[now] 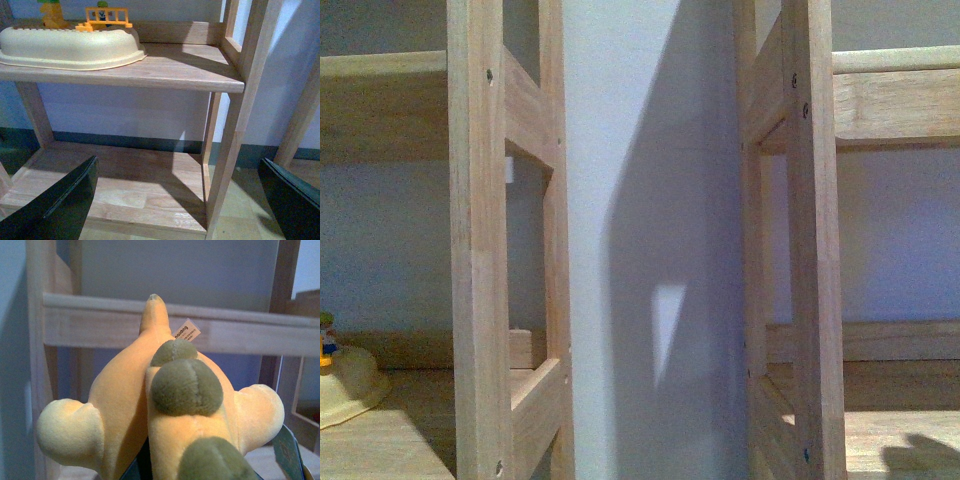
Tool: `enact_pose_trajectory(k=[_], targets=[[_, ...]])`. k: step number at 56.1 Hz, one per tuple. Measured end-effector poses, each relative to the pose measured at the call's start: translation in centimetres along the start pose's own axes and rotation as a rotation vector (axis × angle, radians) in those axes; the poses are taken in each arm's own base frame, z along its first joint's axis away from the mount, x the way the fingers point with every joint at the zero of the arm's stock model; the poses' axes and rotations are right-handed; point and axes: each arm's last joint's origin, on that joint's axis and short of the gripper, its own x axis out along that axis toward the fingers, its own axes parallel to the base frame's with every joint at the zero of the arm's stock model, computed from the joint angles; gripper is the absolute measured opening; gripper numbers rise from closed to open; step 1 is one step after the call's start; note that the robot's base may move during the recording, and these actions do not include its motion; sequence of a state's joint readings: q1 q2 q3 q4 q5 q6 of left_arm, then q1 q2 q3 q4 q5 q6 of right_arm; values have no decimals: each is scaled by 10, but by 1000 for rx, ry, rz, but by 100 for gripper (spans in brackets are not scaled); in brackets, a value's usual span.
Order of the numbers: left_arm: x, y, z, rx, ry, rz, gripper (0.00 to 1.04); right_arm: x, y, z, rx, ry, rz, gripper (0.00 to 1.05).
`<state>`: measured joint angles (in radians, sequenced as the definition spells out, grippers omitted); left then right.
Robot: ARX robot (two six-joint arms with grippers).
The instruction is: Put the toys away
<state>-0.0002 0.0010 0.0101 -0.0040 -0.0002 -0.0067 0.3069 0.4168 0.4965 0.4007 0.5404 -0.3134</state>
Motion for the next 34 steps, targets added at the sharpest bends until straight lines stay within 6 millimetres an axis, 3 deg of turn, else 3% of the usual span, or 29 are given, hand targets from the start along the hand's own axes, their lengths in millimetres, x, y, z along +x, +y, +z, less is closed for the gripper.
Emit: enact_pose_trajectory(k=[9, 25, 29, 34], targets=[[0, 0, 0, 0, 0, 0, 98, 16, -3, 33, -39, -64, -4, 7], [0, 0, 0, 0, 0, 0, 98, 53, -33, 93, -98, -172, -9, 7], [0, 0, 0, 0, 0, 0, 98, 72, -42, 108, -99, -198, -14, 7], [0, 0, 0, 0, 0, 0, 98, 92, -44, 112, -97, -202, -9, 7]])
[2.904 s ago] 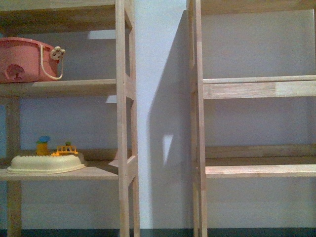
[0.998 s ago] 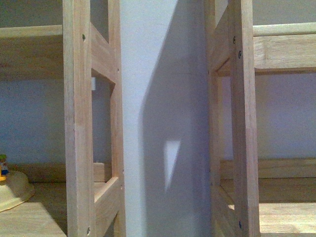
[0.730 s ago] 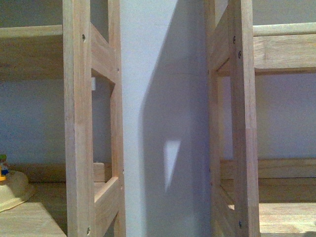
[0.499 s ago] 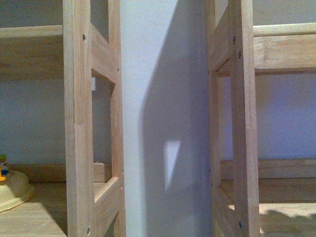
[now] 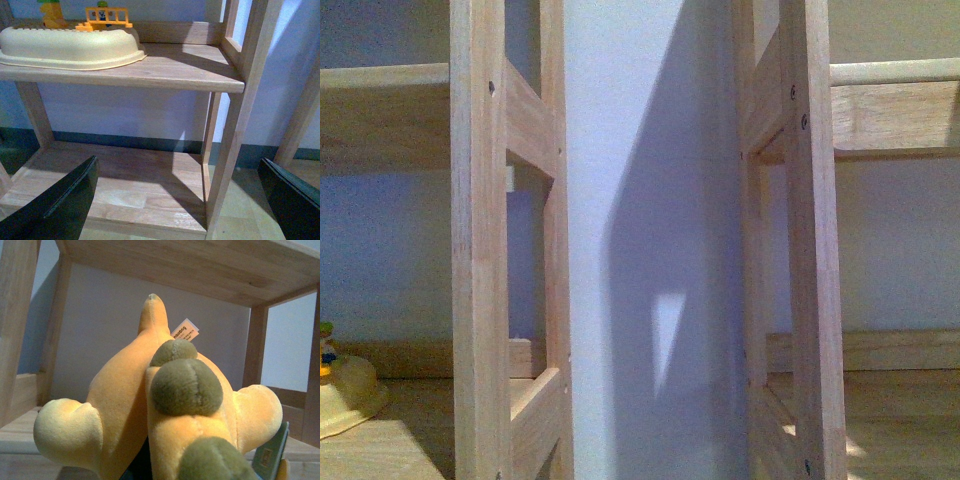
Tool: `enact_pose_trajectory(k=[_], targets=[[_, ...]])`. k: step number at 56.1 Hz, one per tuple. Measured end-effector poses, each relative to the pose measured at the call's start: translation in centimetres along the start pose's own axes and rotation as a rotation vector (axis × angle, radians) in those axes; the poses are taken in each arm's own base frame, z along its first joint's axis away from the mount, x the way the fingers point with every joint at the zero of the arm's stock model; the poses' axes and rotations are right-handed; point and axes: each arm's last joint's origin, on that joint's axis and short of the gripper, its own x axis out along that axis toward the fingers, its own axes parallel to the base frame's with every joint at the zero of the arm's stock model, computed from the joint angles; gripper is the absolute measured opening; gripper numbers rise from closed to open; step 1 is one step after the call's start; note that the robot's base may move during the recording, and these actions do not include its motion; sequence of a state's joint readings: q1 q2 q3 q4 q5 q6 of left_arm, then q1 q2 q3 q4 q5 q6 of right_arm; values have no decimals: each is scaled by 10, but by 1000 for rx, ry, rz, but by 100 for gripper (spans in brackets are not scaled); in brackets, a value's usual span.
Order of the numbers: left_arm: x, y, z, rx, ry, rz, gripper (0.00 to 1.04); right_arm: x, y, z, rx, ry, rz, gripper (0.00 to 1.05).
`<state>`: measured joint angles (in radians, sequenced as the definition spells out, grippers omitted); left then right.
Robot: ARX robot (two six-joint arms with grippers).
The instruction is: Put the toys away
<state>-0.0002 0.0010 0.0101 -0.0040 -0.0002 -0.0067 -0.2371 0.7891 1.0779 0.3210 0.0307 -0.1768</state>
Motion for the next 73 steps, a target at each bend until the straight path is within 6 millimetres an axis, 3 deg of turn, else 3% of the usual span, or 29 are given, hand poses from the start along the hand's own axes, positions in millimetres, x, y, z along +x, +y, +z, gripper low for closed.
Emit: enact_pose_trajectory(k=[11, 26, 35, 48, 73], targets=[[0, 0, 0, 0, 0, 0, 98, 76, 5, -24, 36, 44, 49, 7], [0, 0, 0, 0, 0, 0, 98, 134, 19, -33, 116, 38, 94, 7], [0, 0, 0, 0, 0, 0, 98, 151, 31, -43, 172, 43, 124, 7], [0, 0, 0, 0, 0, 0, 98, 175, 53, -73, 263, 84, 154, 7], [0, 0, 0, 0, 0, 0, 98, 206, 78, -88, 425, 103, 145, 7]])
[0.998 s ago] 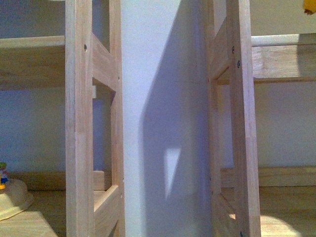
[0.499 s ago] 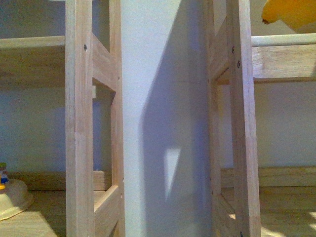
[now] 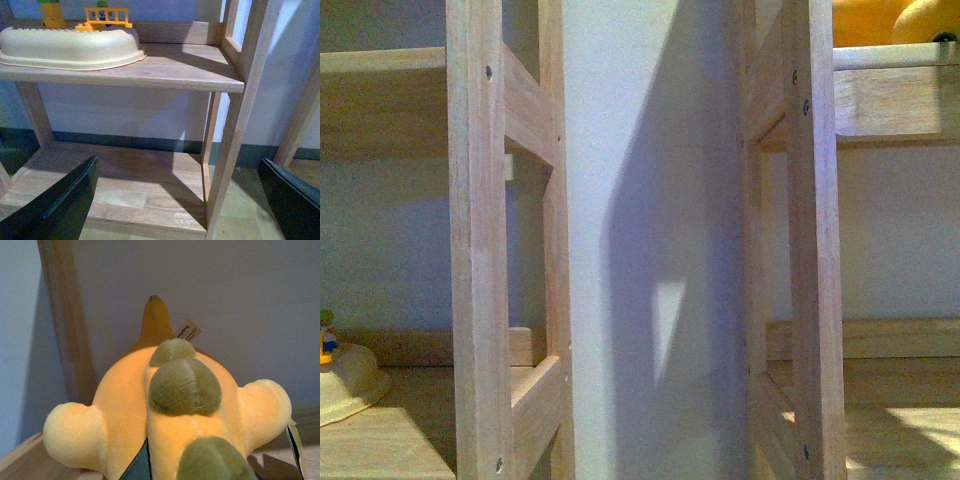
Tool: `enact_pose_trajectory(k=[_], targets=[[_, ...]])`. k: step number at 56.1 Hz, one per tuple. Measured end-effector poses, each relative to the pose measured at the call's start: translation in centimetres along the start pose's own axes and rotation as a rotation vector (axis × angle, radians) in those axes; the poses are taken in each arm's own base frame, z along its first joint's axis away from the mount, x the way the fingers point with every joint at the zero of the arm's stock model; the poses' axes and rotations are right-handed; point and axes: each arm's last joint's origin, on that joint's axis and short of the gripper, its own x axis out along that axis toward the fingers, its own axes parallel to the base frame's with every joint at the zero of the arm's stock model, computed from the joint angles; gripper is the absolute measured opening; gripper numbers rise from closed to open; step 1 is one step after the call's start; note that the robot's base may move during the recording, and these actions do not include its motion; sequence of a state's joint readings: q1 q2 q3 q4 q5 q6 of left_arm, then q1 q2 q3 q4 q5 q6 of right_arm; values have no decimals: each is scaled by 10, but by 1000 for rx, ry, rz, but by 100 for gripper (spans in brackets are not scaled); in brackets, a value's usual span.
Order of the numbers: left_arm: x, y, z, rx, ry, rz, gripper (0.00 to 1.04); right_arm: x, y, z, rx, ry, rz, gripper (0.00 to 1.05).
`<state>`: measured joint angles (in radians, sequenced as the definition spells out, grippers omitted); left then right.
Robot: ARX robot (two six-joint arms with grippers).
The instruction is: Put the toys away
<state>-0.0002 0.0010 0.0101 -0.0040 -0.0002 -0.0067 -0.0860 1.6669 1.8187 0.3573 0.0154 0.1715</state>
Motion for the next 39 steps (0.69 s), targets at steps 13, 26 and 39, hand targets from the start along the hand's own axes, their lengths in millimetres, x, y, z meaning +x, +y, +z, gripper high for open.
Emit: enact_pose_trajectory(k=[13, 26, 39], targets=[[0, 0, 0, 0, 0, 0, 98, 9, 11, -9, 88, 15, 9, 7], [0, 0, 0, 0, 0, 0, 98, 10, 16, -13, 109, 42, 2, 19], [0, 0, 0, 0, 0, 0, 98, 10, 14, -13, 94, 52, -16, 53]])
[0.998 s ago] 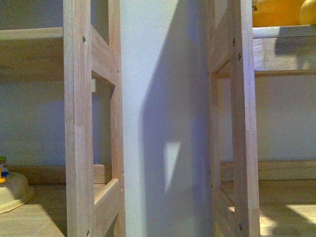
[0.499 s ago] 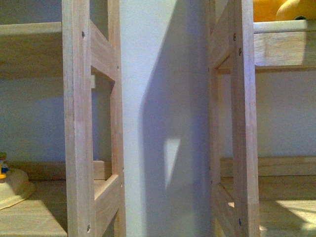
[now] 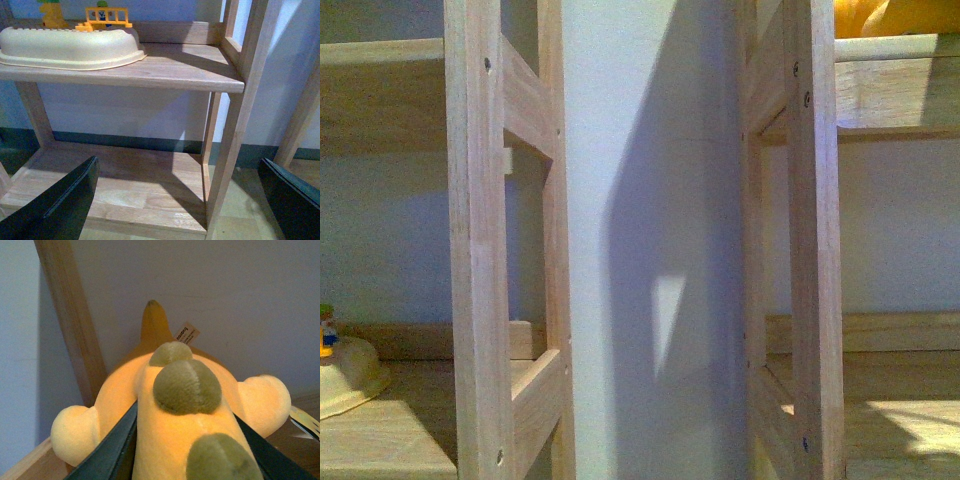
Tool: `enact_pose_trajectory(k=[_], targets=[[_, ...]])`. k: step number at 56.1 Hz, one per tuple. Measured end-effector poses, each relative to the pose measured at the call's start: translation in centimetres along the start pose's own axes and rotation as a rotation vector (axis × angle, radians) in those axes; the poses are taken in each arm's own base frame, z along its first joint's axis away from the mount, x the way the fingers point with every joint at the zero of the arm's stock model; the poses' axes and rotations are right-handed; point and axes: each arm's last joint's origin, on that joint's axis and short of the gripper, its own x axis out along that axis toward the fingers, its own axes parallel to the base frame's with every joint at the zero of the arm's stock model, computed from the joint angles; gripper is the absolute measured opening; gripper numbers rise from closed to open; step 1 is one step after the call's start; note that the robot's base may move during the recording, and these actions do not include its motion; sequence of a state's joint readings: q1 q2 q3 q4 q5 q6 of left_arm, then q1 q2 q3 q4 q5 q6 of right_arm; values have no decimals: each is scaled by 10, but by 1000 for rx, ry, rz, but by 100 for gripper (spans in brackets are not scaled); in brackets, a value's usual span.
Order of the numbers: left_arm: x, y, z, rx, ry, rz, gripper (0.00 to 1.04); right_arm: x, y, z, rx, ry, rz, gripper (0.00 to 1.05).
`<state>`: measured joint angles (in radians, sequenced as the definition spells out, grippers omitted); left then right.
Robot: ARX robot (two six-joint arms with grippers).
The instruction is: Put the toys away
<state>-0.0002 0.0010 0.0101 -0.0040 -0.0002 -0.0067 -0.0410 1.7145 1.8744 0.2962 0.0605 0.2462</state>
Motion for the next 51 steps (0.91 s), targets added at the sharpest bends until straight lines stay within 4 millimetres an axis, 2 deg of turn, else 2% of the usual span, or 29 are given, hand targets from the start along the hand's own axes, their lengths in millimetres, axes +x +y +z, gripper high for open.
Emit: enact_pose_trajectory(k=[12, 19, 33, 41, 44, 51], targets=[[0, 0, 0, 0, 0, 0, 98, 0, -2, 1, -34, -3, -25, 85], [0, 0, 0, 0, 0, 0, 98, 0, -2, 1, -36, 1, -27, 100], [0, 0, 0, 0, 0, 0, 98, 0, 0, 12, -36, -13, -11, 98], [0, 0, 0, 0, 0, 0, 98, -6, -2, 31, -47, -47, -6, 98], [0, 0, 0, 0, 0, 0, 98, -11, -4, 40, -52, -63, -10, 98], [0, 0, 0, 0, 0, 0, 98, -41, -11, 68, -72, -114, -12, 98]])
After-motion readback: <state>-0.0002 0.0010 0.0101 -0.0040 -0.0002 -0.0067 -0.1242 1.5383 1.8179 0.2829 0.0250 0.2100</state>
